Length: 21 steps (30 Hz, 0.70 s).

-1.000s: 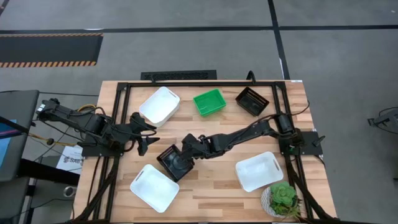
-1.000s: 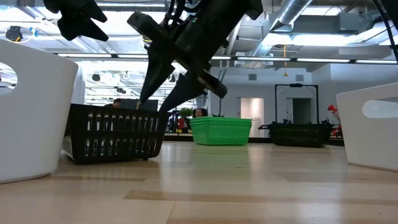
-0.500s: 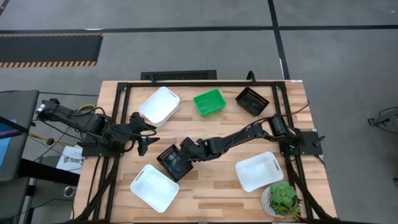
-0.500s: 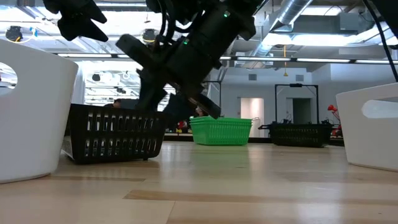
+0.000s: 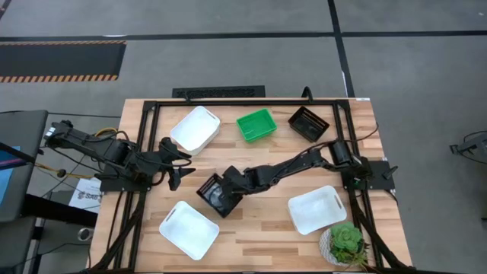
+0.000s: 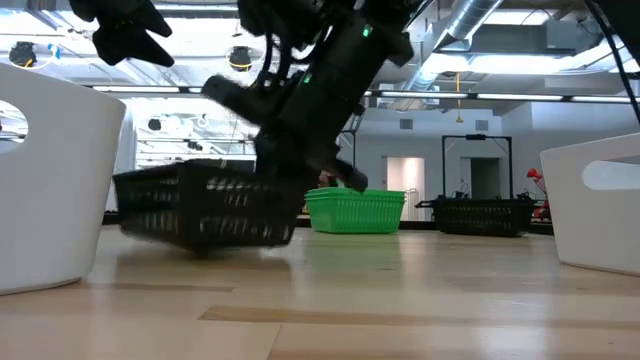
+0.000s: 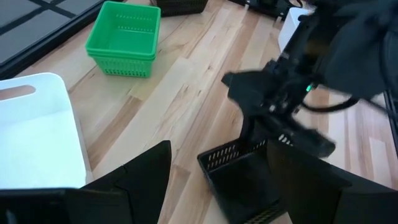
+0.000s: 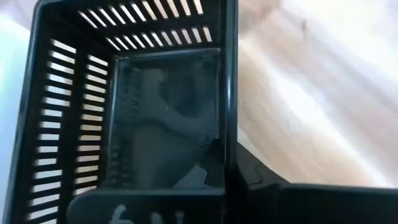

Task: Stack baskets by color
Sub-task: Stack the black bin on top of the black bins

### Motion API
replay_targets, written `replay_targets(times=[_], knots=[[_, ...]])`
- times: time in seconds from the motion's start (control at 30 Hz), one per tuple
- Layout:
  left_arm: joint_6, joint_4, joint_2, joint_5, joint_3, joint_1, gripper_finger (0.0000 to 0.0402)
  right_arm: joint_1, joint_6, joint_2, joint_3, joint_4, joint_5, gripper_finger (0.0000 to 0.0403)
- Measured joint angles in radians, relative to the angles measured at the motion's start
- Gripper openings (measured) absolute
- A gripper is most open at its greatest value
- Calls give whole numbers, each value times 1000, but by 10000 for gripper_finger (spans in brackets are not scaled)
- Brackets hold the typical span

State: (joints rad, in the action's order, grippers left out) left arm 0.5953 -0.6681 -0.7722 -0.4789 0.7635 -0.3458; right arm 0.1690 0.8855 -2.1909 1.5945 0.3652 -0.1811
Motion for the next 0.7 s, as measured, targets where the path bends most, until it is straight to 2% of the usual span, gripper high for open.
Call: replay_targets(times=[0.2,0.47,0.7], knots=[[0,-12,0,0,0,0,254,-25,-93,122,2,143,-8,8],[-4,-15,0,-6,0,0,254,-79,-161,347,2,547,-193,5],[-3,-15,0,-8,0,0,254,-192,-190,558,1,917,-334,8]])
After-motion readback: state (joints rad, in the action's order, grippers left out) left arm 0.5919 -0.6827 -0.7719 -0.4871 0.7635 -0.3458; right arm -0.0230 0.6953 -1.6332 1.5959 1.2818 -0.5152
